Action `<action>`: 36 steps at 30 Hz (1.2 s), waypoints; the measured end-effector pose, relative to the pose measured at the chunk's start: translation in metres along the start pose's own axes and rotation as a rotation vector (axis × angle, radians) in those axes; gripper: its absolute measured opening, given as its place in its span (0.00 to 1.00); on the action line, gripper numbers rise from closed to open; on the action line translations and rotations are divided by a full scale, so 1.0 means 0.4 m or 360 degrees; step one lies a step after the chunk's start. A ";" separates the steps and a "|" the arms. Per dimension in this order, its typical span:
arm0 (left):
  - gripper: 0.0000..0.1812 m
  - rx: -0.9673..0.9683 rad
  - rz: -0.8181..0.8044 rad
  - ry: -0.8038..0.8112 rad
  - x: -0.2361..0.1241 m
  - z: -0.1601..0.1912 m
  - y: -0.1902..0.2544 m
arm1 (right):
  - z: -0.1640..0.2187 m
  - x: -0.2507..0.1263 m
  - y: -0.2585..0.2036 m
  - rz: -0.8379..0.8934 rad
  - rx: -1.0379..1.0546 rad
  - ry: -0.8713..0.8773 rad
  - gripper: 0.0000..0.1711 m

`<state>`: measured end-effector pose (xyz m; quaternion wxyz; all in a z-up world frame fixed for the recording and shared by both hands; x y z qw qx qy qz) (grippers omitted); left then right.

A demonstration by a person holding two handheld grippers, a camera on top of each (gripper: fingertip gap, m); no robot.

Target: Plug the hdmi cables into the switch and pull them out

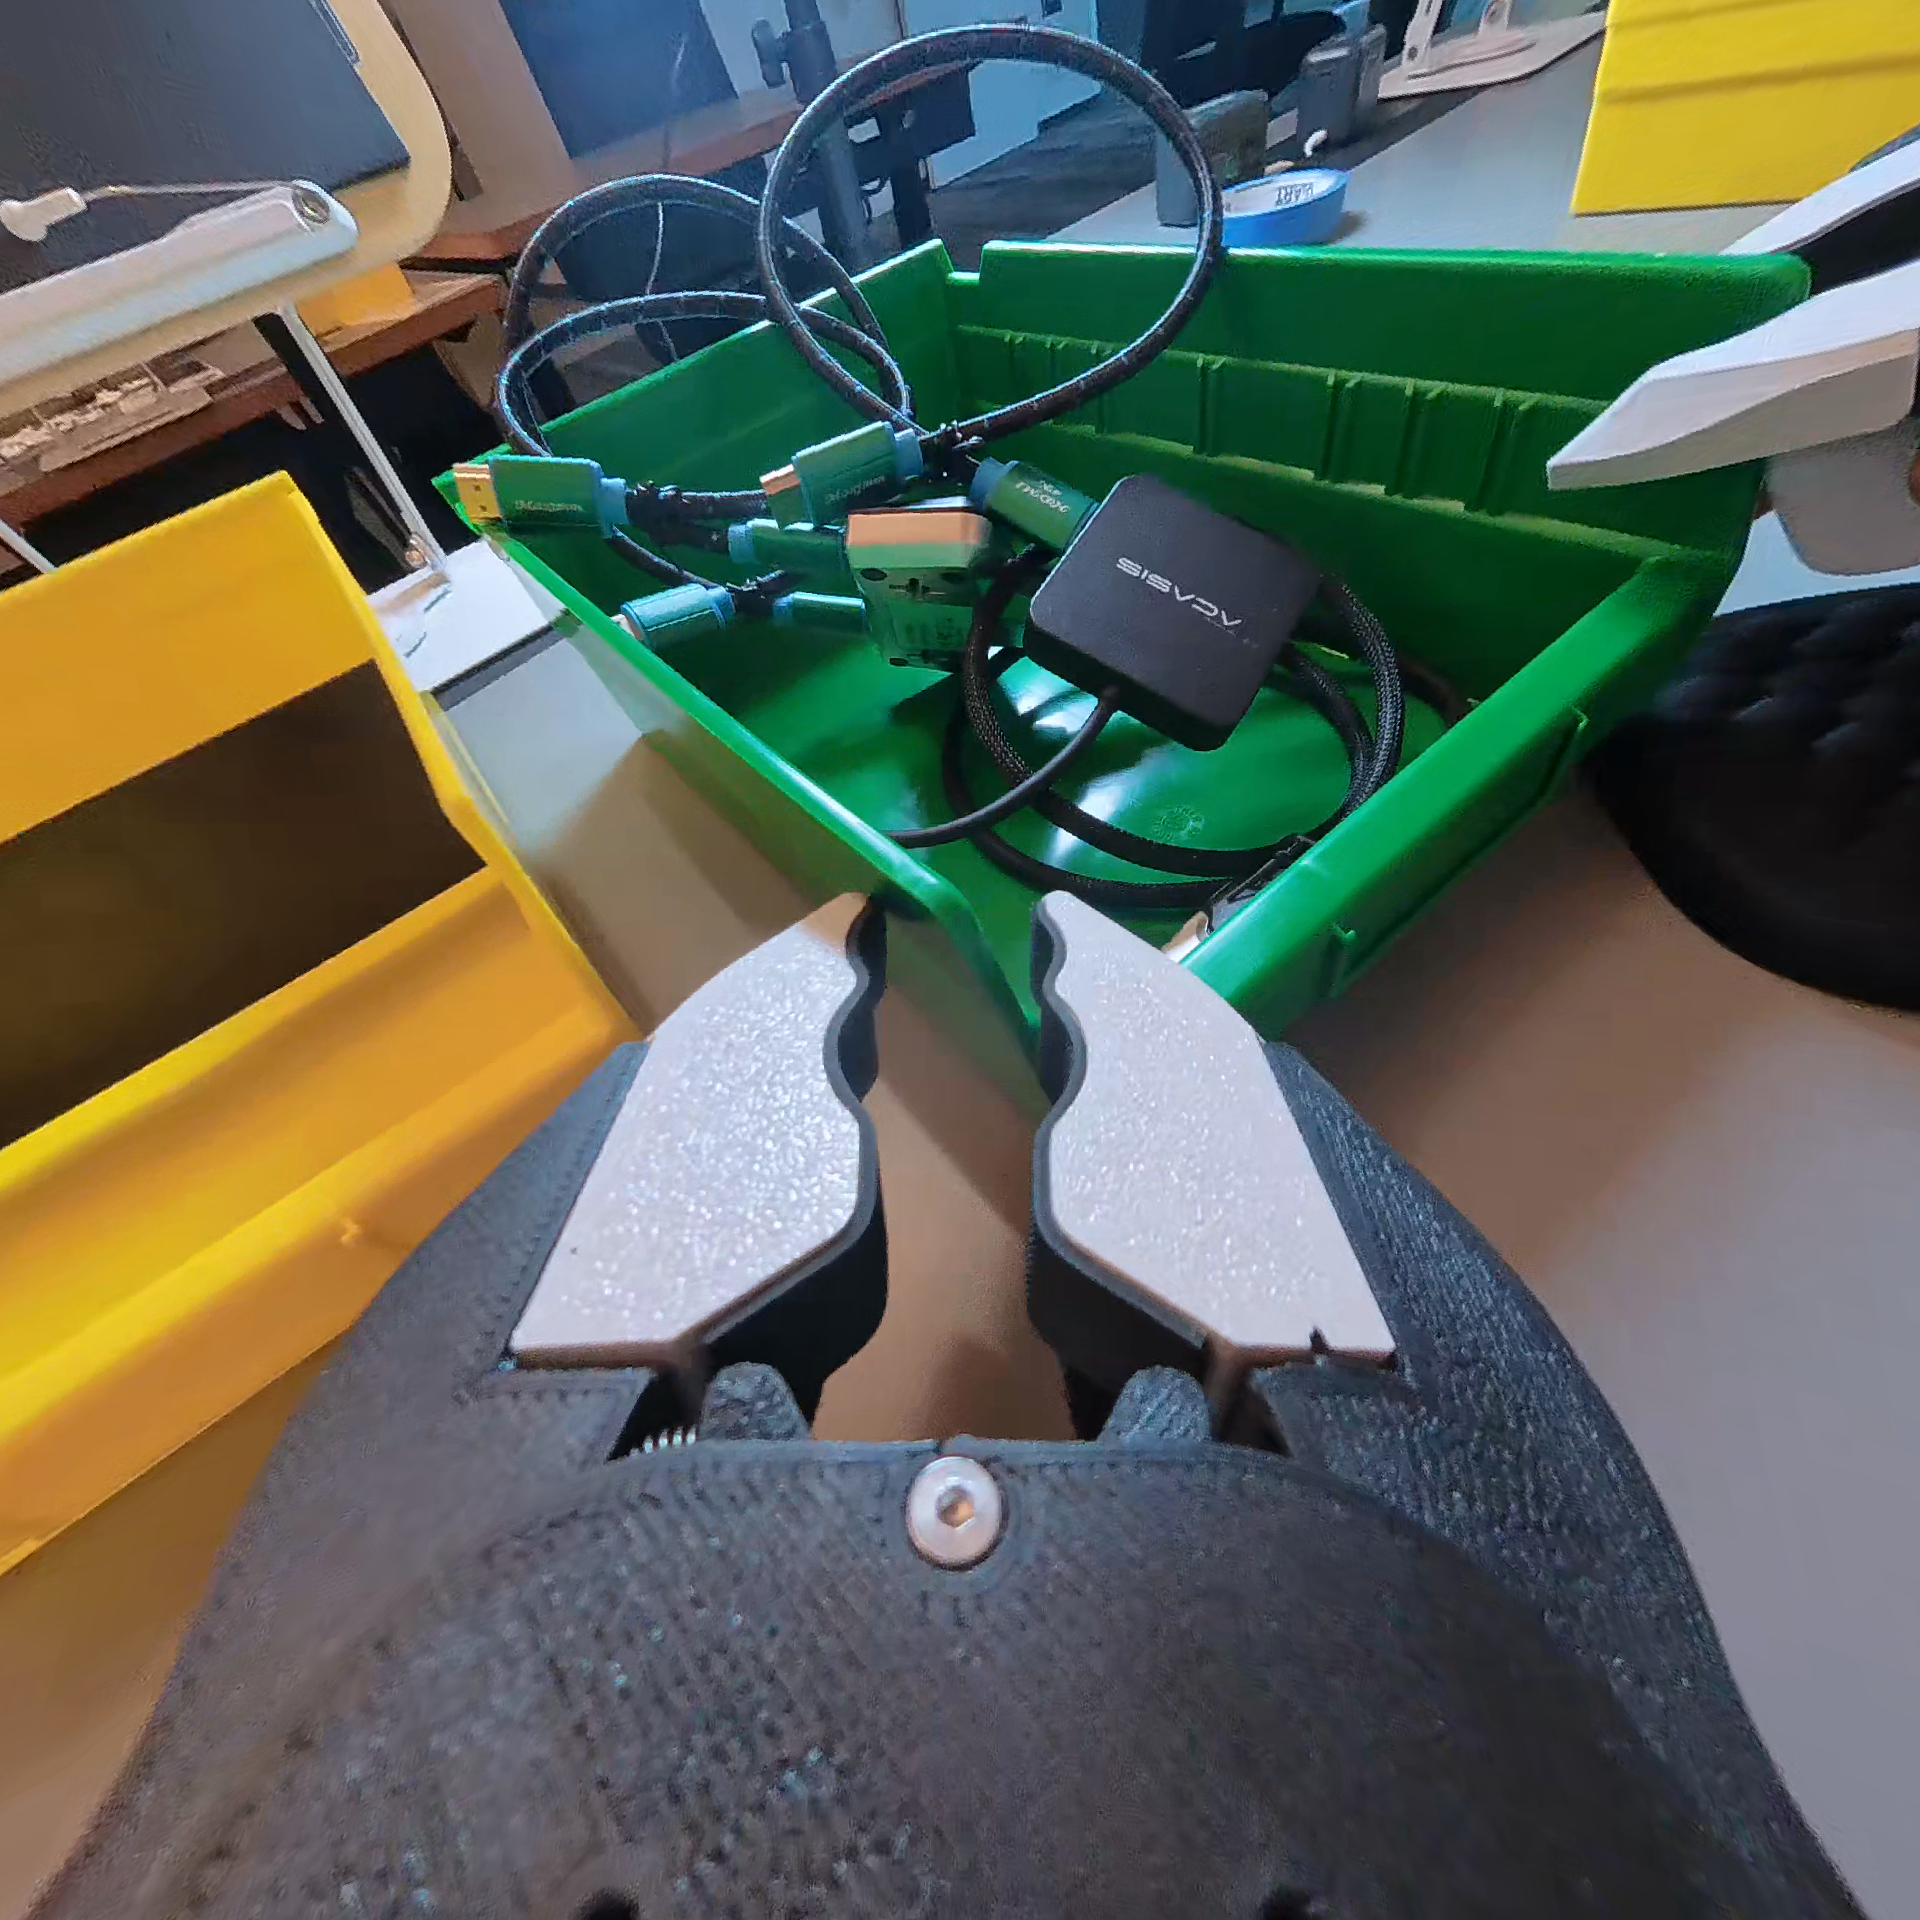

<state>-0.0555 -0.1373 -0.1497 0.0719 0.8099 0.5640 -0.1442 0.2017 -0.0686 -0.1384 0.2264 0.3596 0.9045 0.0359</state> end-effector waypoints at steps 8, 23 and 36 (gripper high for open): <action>0.13 0.0135 0.0011 0.0040 -0.030 -0.017 0.023 | 0.004 -0.031 -0.032 0.0194 -0.0364 0.0034 0.07; 0.13 0.0243 -0.0077 0.0479 -0.277 -0.205 -0.008 | -0.270 -0.179 -0.095 0.0211 -0.0626 0.0530 0.07; 0.13 0.0178 -0.0793 0.0307 -0.781 -0.089 -0.367 | -0.576 0.196 -0.581 -0.0511 -0.0768 0.0845 0.07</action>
Point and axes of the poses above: each gripper's, where its closed fingertips meet, x out along the fingers, z out of its underside, y = z × x across the jaws, the point moved 9 cm from there along -x, back along the fingers, and after that the axes turned 10 degrees about -x, right-handed, at the moved point
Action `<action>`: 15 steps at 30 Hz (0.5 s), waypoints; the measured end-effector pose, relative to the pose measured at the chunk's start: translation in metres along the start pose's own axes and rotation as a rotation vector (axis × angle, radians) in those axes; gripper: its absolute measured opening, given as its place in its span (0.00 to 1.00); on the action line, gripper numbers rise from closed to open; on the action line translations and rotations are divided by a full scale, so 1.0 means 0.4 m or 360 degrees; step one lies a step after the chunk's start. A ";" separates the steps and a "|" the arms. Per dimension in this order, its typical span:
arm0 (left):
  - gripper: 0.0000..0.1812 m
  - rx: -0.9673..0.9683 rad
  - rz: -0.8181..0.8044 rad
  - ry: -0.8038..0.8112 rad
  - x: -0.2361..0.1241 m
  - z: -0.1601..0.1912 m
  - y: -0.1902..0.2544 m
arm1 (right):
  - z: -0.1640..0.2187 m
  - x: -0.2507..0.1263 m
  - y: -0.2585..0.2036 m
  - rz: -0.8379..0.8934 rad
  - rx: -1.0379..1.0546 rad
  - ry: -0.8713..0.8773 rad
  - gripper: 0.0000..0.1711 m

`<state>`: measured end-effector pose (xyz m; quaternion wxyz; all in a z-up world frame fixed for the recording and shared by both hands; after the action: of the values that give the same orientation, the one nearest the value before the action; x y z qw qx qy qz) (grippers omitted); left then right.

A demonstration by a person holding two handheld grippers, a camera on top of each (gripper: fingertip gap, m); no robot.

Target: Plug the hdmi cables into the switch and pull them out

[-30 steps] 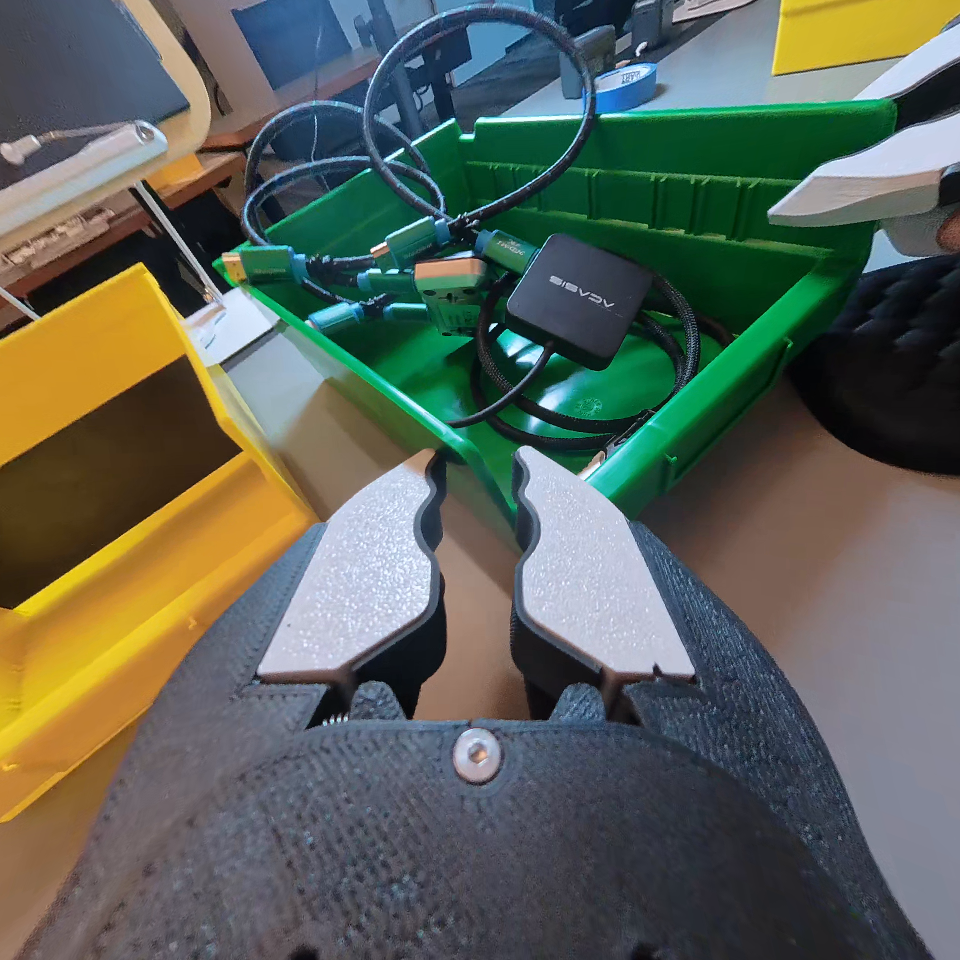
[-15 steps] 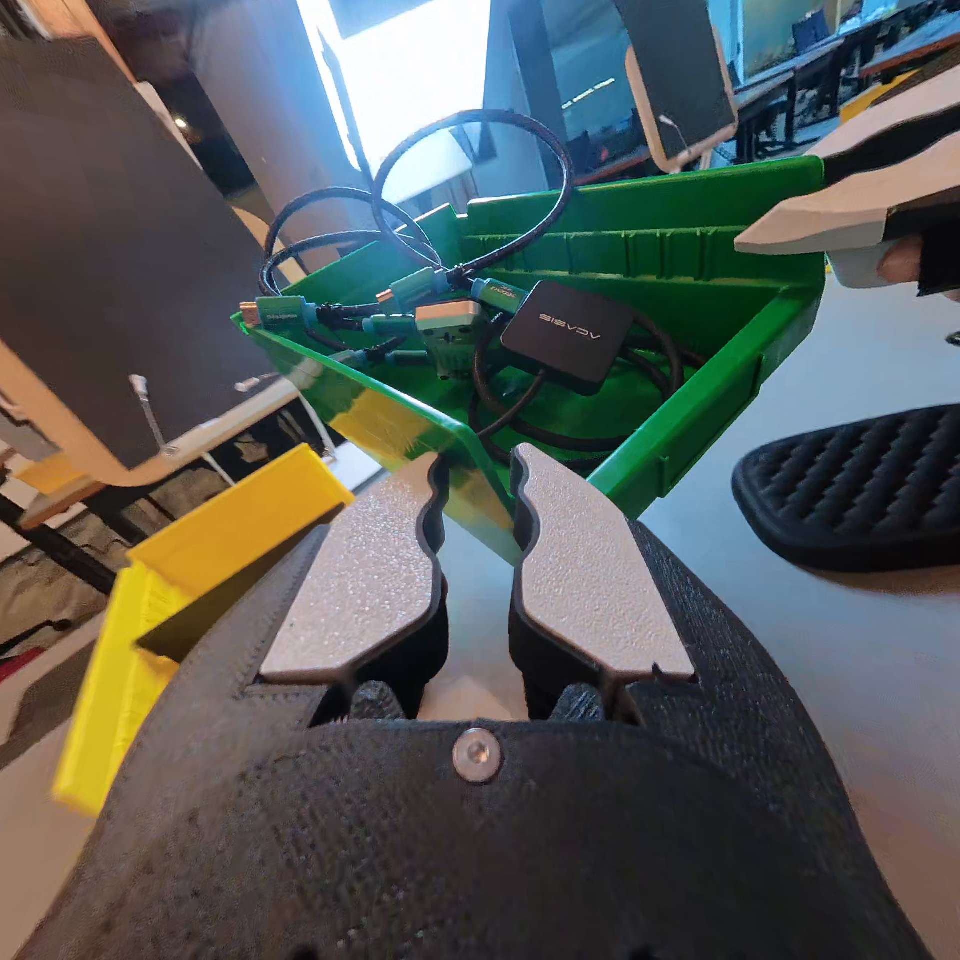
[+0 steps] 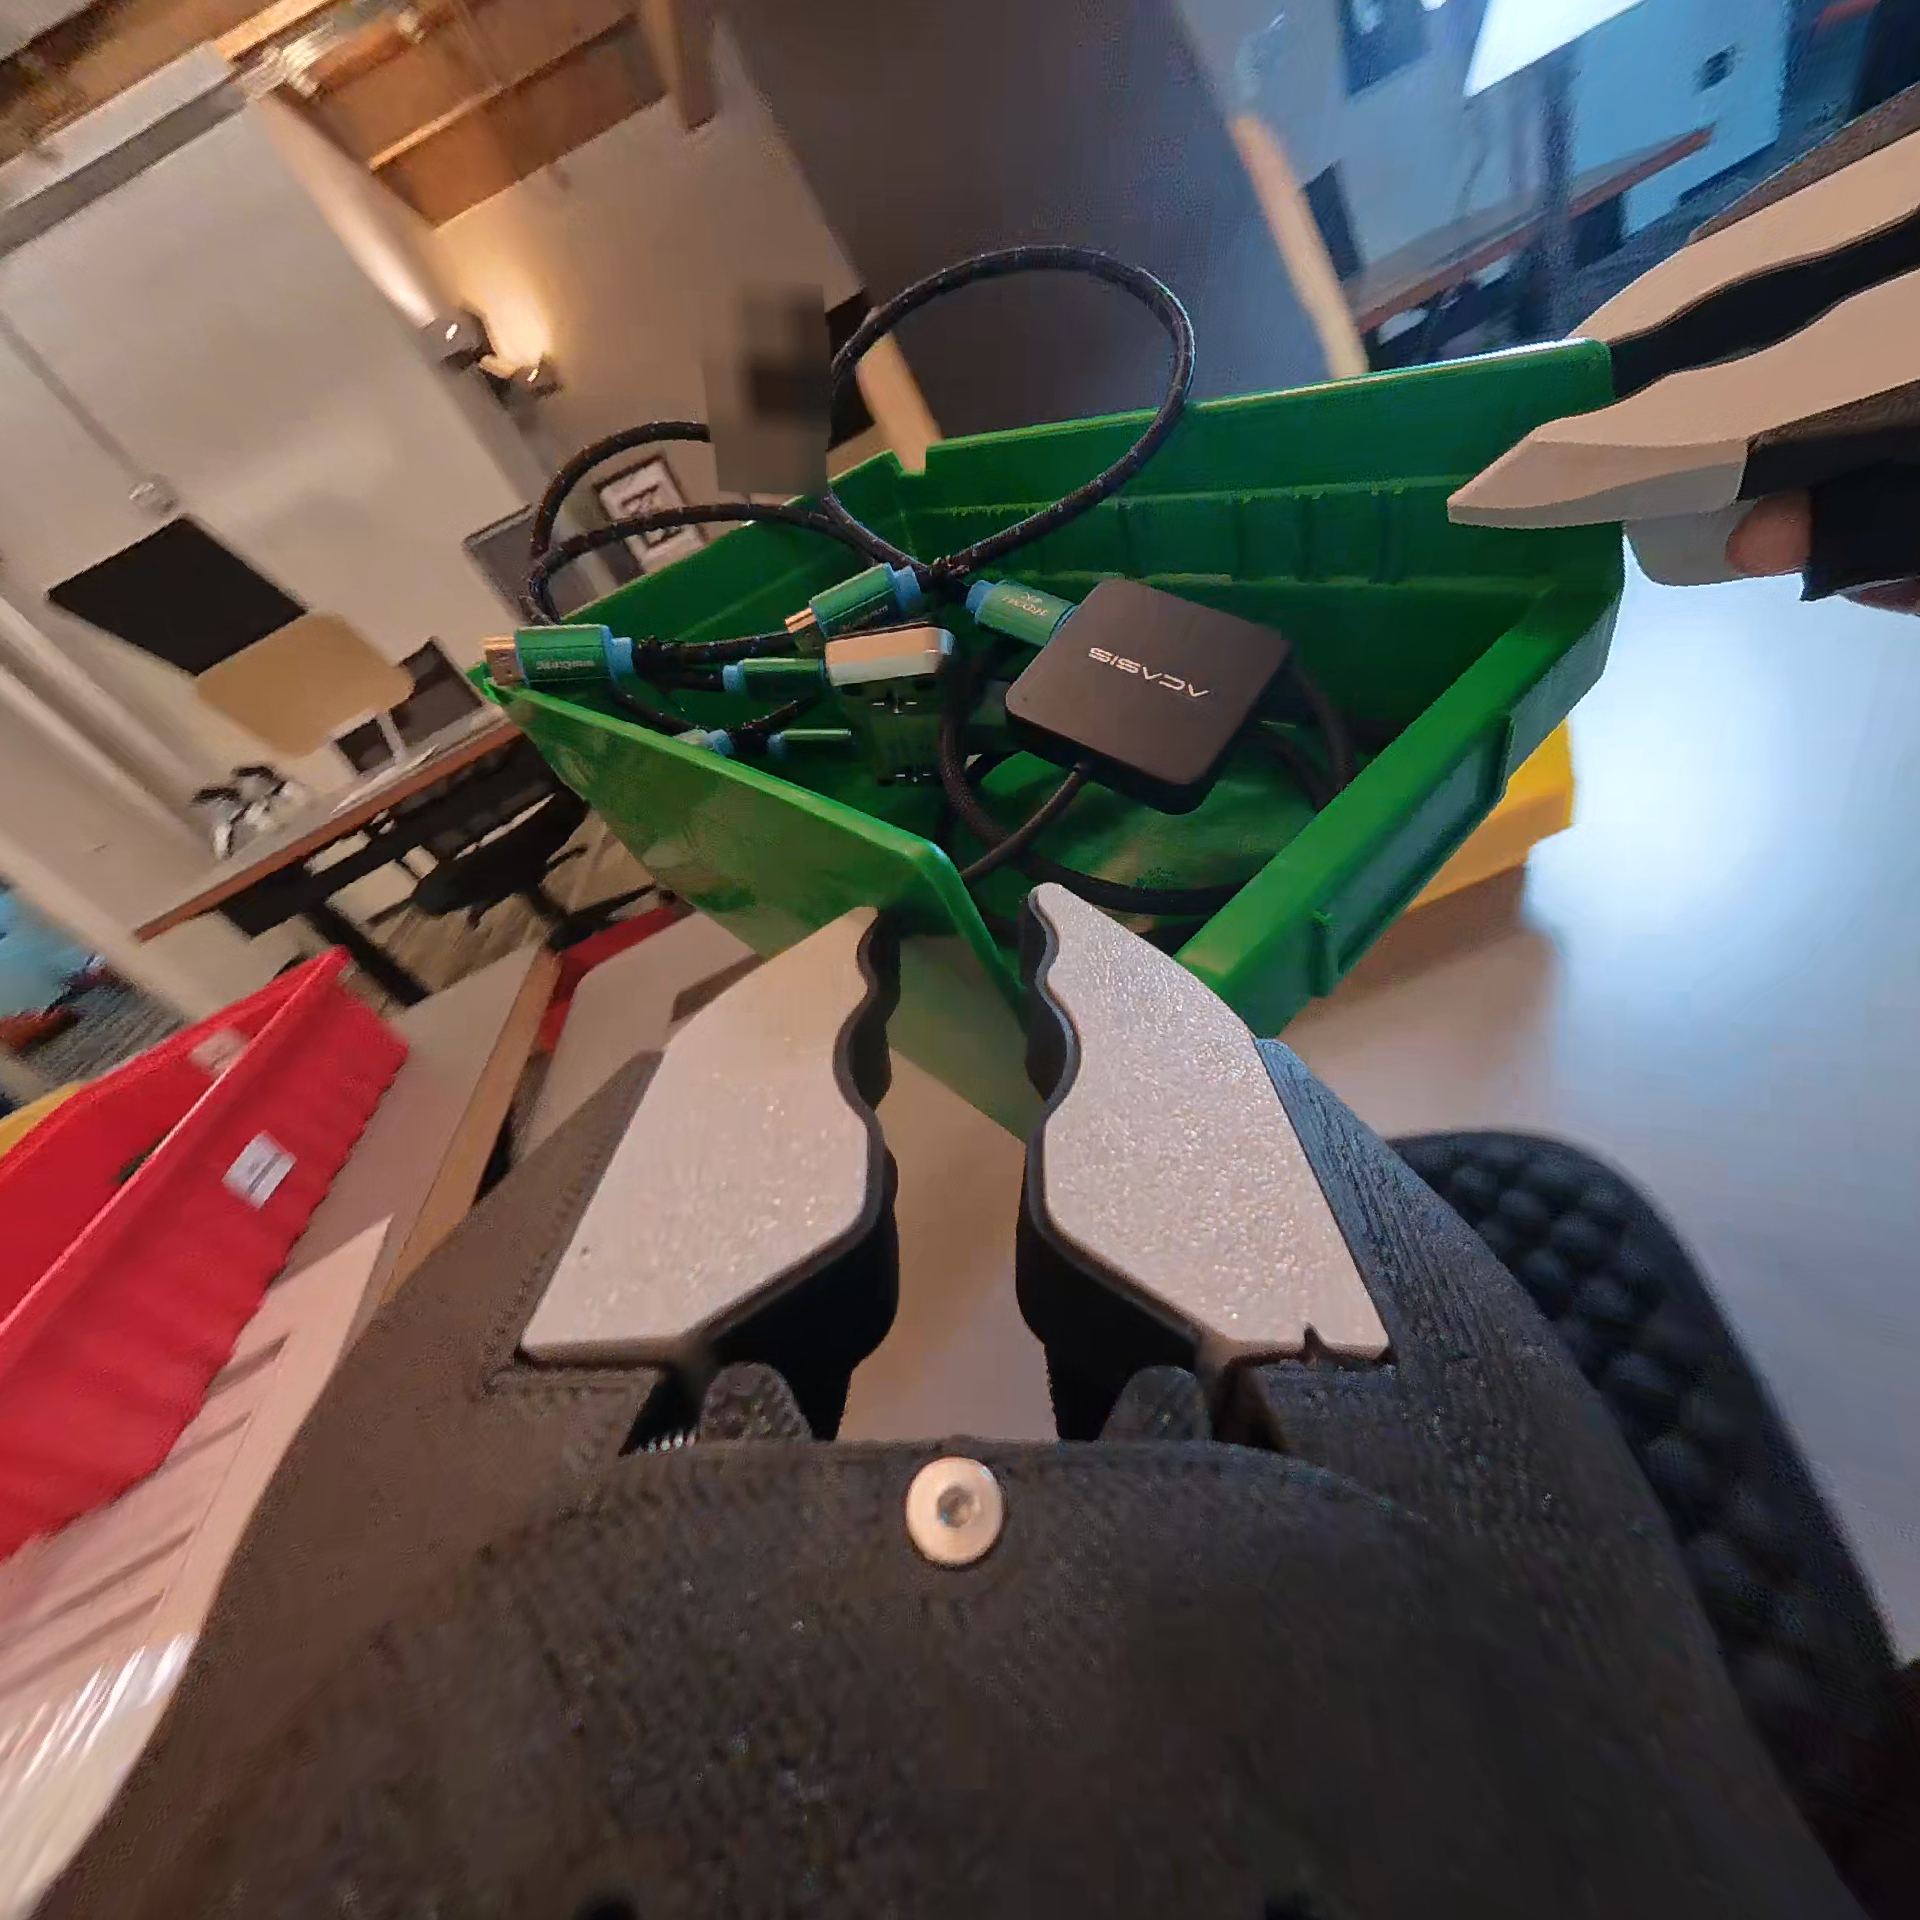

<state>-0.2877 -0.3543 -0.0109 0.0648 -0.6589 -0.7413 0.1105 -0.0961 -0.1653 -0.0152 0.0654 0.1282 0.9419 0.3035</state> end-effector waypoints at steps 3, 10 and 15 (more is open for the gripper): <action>0.13 -0.0040 -0.0100 -0.0098 -0.028 0.071 -0.067 | 0.029 0.116 -0.068 -0.0118 0.0086 -0.0031 0.07; 0.11 -0.0259 -0.0087 -0.0339 0.042 0.282 -0.118 | 0.165 0.232 -0.153 -0.0274 0.0156 -0.0248 0.08; 0.10 -0.0310 -0.0095 -0.0338 0.129 0.331 -0.095 | 0.224 0.211 -0.141 -0.0206 0.0107 -0.0441 0.10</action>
<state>-0.3625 -0.3174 -0.1320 -0.0751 -0.6243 -0.7704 0.1051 -0.1703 -0.1360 -0.1247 0.2100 0.1099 0.9397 0.2464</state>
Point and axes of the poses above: each gripper's, where its closed fingertips meet, x out along the fingers, z out of its underside, y = z × x across the jaws, the point moved 9 cm from there along -x, back along the fingers, and after that the axes turned 10 degrees about -x, right-handed, at the moved point
